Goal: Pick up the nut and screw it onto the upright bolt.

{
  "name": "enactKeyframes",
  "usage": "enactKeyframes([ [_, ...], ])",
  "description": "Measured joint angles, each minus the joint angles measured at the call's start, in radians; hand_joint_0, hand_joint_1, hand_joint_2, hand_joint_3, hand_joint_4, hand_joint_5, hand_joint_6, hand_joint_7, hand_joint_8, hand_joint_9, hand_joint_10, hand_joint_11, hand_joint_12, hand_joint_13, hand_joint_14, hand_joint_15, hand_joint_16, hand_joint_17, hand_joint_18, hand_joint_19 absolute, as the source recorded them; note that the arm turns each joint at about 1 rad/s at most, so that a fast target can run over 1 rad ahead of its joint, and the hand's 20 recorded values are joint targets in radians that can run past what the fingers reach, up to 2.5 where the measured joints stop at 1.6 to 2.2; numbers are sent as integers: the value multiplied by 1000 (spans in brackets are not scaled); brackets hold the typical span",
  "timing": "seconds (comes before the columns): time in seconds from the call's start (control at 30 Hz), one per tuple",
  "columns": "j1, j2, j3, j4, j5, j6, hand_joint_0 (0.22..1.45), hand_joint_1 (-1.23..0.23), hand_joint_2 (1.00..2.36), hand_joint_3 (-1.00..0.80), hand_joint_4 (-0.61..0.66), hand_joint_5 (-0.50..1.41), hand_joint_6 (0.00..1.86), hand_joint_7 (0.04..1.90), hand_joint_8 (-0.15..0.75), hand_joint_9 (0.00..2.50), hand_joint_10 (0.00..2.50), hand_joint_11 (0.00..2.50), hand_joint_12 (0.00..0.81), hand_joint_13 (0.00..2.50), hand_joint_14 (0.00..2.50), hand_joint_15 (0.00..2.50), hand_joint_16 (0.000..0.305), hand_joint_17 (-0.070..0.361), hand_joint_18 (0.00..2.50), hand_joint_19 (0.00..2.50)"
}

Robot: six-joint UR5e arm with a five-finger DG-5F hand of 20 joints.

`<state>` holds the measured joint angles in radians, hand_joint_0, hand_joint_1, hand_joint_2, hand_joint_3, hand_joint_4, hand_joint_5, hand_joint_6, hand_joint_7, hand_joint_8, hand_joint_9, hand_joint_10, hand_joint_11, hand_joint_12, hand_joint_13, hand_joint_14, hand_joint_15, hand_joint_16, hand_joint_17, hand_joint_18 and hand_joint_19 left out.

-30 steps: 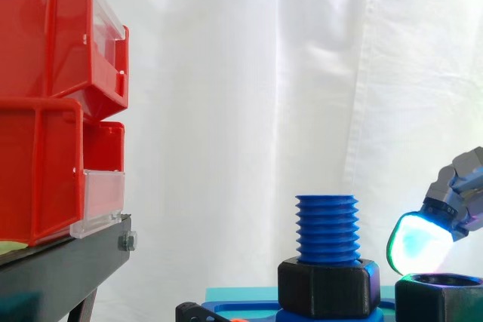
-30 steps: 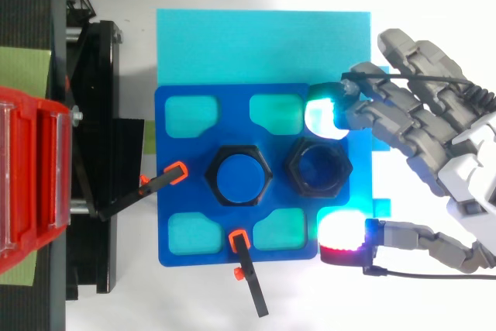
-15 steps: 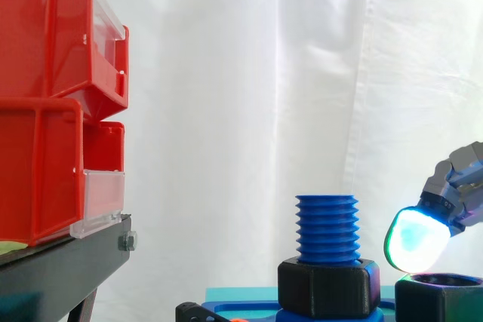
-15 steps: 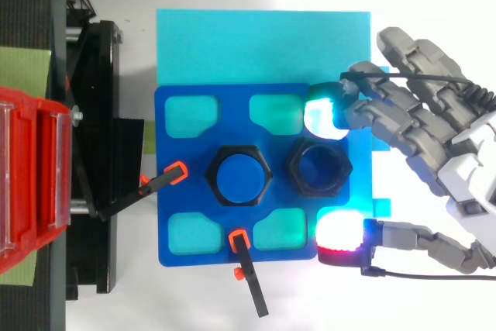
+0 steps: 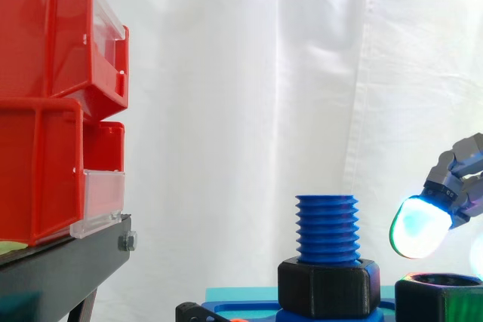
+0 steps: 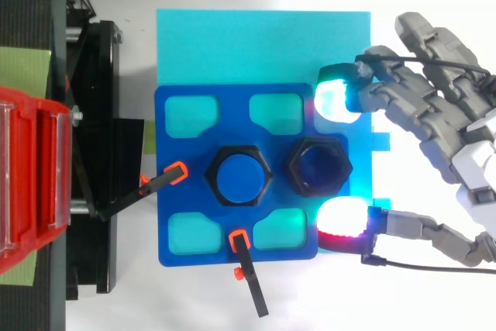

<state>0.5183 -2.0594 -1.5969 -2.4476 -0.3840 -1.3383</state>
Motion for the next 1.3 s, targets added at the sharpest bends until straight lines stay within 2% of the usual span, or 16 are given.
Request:
enactKeyframes([
  [0.23, 4, 0, 0, 1, 26, 2, 363, -703, 1000, -500, 312, -247, 503, 837, 342, 246, 0, 0, 450, 320, 0, 0, 63, 141, 231, 0],
  [0.5, 18, 0, 0, 18, 34, -9, 364, -697, 1000, -500, 313, -247, 503, 836, 341, 243, 0, 0, 450, 319, 0, 0, 63, 141, 234, 0],
  [0.7, 25, 0, 0, 44, 40, -23, 316, -653, 1000, -500, 331, -245, 502, 836, 363, 251, 0, 0, 475, 323, 0, 0, 68, 152, 249, 0],
  [0.9, 28, 0, 0, 69, 41, -54, 294, -634, 1000, -500, 326, -245, 503, 828, 368, 248, 0, 0, 484, 311, 0, 0, 70, 157, 241, 0],
  [1.17, 32, -1, 0, 78, 50, -63, 301, -628, 1000, -500, 323, -246, 503, 825, 367, 249, 0, 0, 483, 312, 0, 0, 70, 157, 241, 0],
  [1.3, 34, -19, 0, 92, 55, -62, 307, -608, 1000, -500, 322, -247, 502, 829, 366, 248, 0, 0, 481, 313, 0, 0, 70, 157, 239, 0],
])
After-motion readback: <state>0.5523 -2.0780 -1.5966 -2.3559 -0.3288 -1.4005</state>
